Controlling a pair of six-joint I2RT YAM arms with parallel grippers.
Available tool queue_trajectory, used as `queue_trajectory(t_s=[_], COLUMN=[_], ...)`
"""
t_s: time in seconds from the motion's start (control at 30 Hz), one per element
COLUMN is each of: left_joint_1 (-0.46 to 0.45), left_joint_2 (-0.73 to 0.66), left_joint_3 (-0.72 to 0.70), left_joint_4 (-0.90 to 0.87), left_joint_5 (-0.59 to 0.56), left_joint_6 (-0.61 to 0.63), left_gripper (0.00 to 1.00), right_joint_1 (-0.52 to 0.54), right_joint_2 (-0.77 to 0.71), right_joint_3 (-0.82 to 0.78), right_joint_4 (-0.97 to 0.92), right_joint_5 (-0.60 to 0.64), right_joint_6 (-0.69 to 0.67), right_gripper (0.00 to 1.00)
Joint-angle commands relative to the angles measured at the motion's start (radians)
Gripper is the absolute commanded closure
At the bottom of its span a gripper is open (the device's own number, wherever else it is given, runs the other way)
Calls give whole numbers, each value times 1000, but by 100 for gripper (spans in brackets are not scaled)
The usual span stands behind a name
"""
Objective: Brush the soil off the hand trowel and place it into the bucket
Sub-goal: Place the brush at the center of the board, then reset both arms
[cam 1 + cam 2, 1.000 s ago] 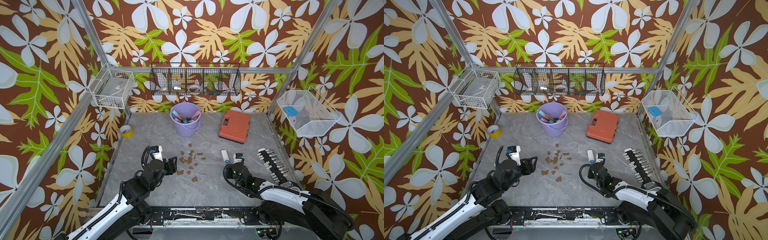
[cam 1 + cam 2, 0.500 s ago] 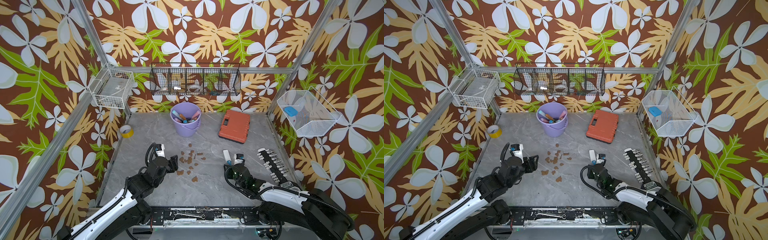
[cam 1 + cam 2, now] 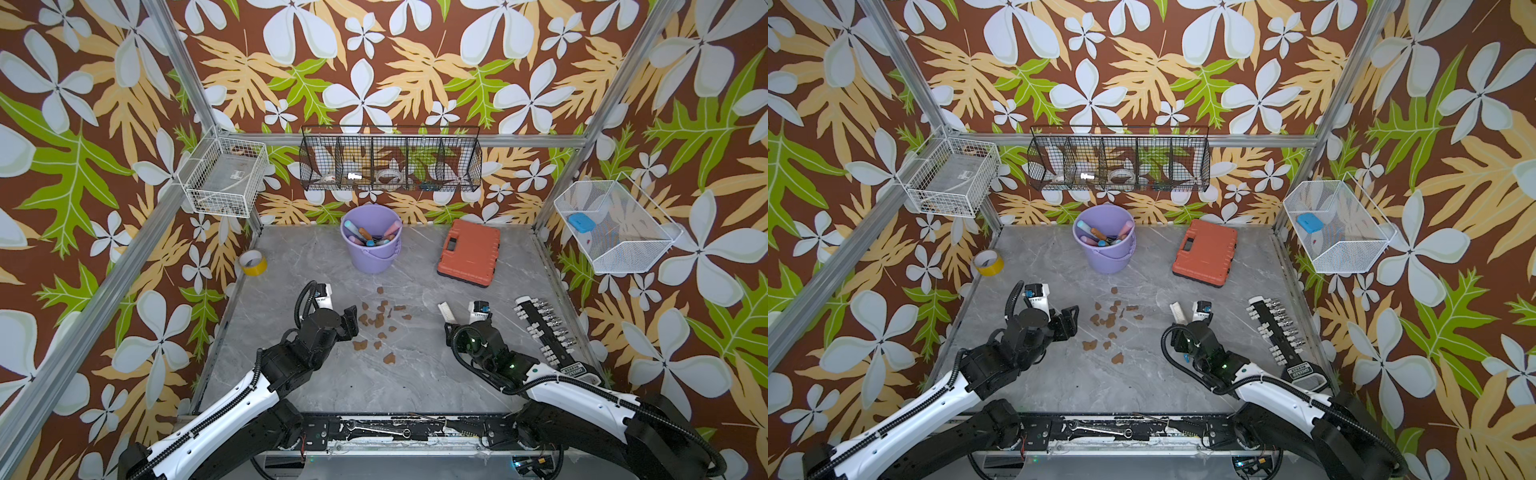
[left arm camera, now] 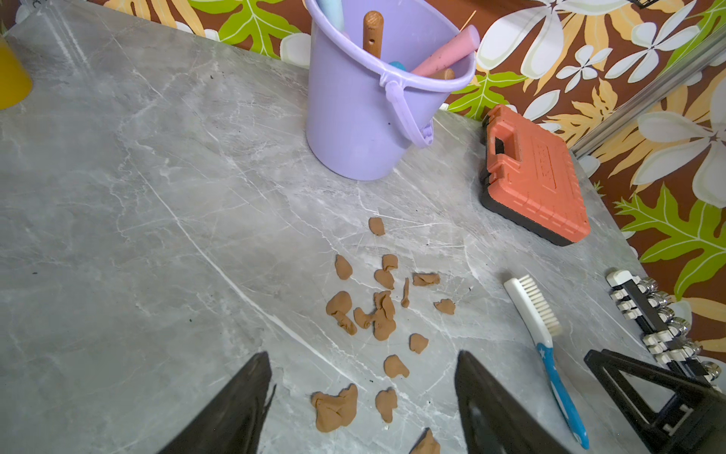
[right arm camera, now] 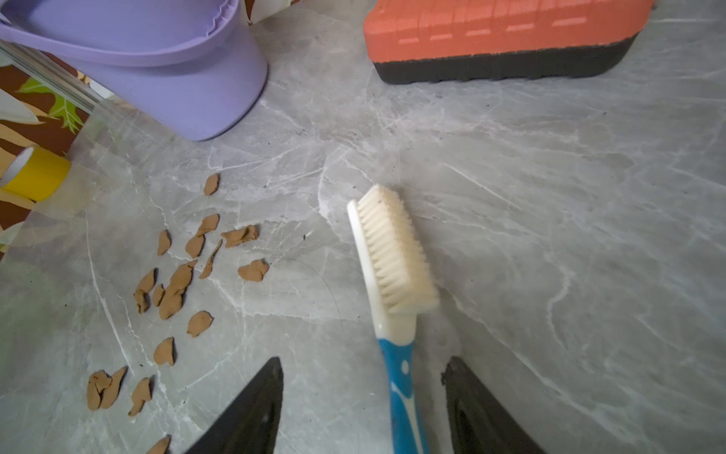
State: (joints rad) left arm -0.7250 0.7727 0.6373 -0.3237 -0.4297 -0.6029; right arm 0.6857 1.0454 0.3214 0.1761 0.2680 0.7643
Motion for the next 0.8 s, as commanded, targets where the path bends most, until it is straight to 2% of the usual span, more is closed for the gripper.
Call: queue_trajectory(t_s=[0.0, 0.13, 0.27, 0.3, 0.33, 0.4, 0.47, 0.5, 0.57, 0.63, 0.7, 0.77], left_joint_1=[1, 1, 1, 1, 2, 2, 7, 19, 84, 200, 337, 445], left_joint_2=[0, 6, 39, 47, 51, 53, 54, 61, 79, 79, 103, 209], left_joint_3=[12, 7, -5, -13, -25, -90, -193, -252, -362, -452, -533, -566], left_joint_4=[23, 35, 116, 154, 201, 395, 676, 840, 1068, 1154, 1276, 1442], left_joint_5=[-27, -93, -301, -383, -448, -562, -604, -591, -563, -504, -359, -231], left_joint_6=[13, 17, 78, 112, 146, 295, 502, 623, 731, 652, 571, 516], left_gripper=[24, 22, 9, 0, 0, 0, 0, 0, 0, 0, 0, 0], right_joint_1=[0, -1, -6, -10, -13, -18, -21, -22, -25, -31, -32, -32], right_joint_2=[-3, -37, -73, -67, -57, -17, 35, 59, 87, 98, 107, 111], right_joint_3=[-1, -2, 43, 75, 104, 184, 265, 303, 348, 375, 391, 396], right_joint_4=[-32, -45, -43, -61, -81, -145, -209, -239, -266, -262, -254, -248], right_joint_5=[4, 20, -7, -22, -33, -38, -35, -32, -23, -17, 42, 105], right_joint_6=[41, 34, -88, -131, -166, -229, -269, -287, -305, -315, -321, -342], right_gripper=[35, 36, 33, 30, 25, 0, 0, 0, 0, 0, 0, 0])
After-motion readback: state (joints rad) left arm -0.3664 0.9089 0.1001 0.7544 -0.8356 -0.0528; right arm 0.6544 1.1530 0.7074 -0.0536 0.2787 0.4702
